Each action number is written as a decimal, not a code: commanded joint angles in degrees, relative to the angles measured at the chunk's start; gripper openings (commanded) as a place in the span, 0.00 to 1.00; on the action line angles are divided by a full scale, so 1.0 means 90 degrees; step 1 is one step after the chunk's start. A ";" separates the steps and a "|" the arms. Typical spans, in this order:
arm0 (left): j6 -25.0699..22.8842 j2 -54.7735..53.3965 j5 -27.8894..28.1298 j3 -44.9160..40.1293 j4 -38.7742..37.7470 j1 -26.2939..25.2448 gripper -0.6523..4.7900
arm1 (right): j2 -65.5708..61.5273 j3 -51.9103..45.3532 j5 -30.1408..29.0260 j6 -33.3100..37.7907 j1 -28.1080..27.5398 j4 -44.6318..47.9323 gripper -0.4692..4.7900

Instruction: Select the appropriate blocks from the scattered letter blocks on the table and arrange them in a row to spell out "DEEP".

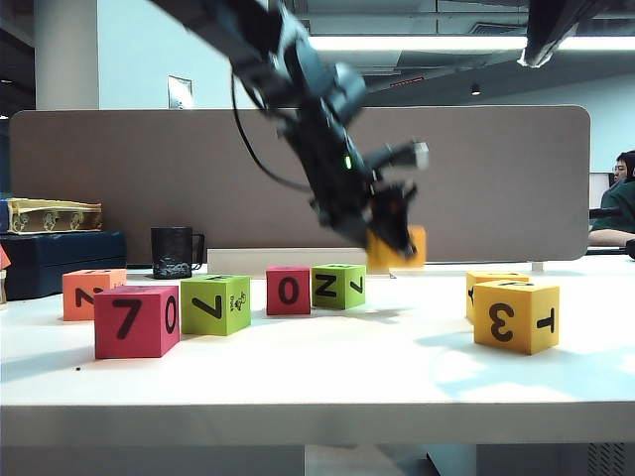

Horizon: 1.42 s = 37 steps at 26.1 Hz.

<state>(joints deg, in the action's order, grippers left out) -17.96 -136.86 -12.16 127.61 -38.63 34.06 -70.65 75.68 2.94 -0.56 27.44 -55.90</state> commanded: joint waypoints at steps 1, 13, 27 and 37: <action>0.0981 0.0440 0.0563 0.0032 -0.0627 0.0019 0.61 | 0.0024 0.0032 -0.0007 -0.0017 0.0002 0.0097 0.09; 0.2798 0.0937 0.1314 -0.0070 -0.3079 0.0015 0.61 | 0.0024 0.0029 -0.0007 -0.0017 0.0002 0.0092 0.09; 0.4189 0.0641 0.1800 -0.0107 -0.3786 0.0260 0.61 | 0.0024 0.0019 -0.0007 -0.0017 0.0002 0.0036 0.09; 0.4257 0.0432 0.1948 -0.0340 -0.3842 0.0265 0.61 | 0.0024 0.0017 -0.0007 -0.0017 0.0002 -0.0141 0.09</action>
<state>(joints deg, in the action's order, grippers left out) 20.23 -133.14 5.08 124.88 -73.08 36.29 -70.65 75.66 2.94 -0.56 27.44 -57.47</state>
